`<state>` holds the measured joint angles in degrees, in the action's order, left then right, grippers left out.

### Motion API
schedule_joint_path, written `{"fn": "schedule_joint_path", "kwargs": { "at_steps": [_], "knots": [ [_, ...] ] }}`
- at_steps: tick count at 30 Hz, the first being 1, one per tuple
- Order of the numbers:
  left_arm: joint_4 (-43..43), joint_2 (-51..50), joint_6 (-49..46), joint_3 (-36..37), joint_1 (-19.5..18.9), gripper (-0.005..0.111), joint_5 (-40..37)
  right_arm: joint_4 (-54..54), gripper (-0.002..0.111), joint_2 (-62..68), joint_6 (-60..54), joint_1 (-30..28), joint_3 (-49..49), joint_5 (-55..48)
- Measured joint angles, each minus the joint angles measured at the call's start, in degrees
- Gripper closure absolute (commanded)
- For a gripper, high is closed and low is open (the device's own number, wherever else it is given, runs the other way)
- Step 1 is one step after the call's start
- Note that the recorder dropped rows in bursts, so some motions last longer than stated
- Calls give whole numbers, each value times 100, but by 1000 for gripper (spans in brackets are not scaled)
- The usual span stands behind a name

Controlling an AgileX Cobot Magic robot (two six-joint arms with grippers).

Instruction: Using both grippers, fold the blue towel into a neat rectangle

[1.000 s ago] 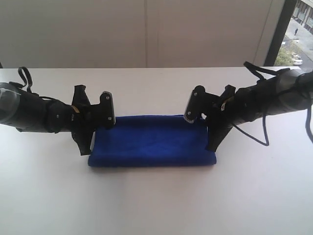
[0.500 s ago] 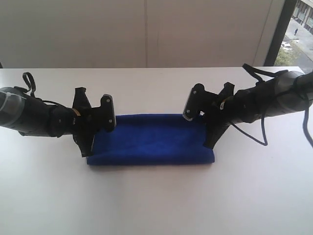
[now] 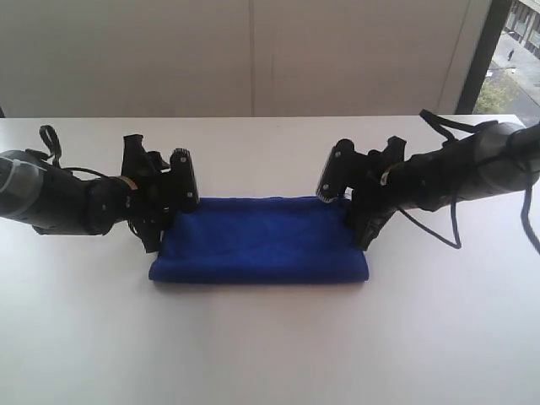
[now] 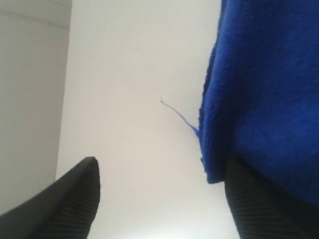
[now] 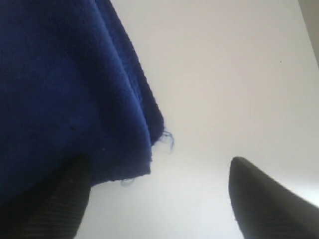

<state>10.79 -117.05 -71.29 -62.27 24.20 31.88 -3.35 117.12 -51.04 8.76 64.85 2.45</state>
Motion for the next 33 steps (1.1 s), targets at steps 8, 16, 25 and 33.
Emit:
{"fn": "schedule_joint_path", "kwargs": {
  "at_steps": [8,16,25,33],
  "knots": [
    [472,171,-637,0,0,33,301,0,35,-422,0,-12,0,0],
    [1624,706,-715,0,0,49,249,11,43,-947,915,-12,0,-65],
    [3170,1565,-604,-155,26,107,-2907,235,108,-1331,2774,21,403,-1930],
    [3207,1155,4,-518,48,107,-4905,1879,108,-843,1803,109,1213,-4432]
  ]
}}
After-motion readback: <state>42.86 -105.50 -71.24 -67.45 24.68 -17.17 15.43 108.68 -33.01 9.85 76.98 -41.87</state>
